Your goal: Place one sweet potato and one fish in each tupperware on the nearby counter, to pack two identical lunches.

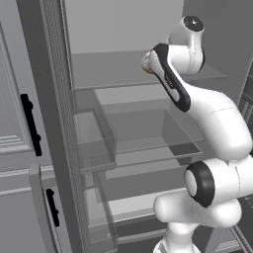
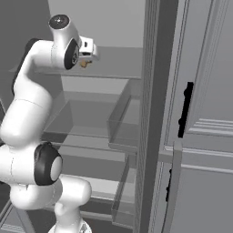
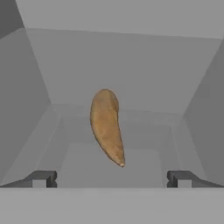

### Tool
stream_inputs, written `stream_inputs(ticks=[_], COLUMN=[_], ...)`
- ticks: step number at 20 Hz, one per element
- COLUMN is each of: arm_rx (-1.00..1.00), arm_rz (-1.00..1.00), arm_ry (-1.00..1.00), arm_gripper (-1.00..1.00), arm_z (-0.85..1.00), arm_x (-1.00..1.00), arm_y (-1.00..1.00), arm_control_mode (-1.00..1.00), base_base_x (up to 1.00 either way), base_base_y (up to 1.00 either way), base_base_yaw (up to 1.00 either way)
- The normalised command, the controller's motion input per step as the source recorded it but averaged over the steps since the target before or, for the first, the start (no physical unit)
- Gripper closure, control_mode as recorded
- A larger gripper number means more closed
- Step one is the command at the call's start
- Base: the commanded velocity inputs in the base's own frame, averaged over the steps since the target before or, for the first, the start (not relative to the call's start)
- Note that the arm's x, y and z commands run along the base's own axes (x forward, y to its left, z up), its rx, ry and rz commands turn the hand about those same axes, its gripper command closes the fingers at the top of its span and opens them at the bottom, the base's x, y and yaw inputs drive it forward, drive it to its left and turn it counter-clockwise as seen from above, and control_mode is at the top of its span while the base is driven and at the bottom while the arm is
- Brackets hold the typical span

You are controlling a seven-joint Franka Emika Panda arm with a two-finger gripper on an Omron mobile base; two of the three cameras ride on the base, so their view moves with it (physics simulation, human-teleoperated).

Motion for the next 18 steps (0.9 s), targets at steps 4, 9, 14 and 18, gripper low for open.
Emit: stream_inputs(ticks=[4,9,14,18], arm_rx=[-0.01,-0.01,-0.01,-0.02], arm_rz=[0.00,0.00,0.01,0.02], arm_ry=[0.07,0.16,0.21,0.02], arm_gripper=[-1.00,-1.00,-1.00,-1.00], arm_z=[-0.15,-0.04,-0.11,-0.57], arm_x=[0.76,0.70,0.02,0.00], arm_y=[0.01,0.02,0.12,0.22], arm_control_mode=[-1.00,-1.00,-1.00,-1.00], base_base_x=[0.00,0.00,0.00,0.00], base_base_y=[0.00,0.00,0.00,0.00], base_base_yaw=[0.00,0.00,0.00,0.00])
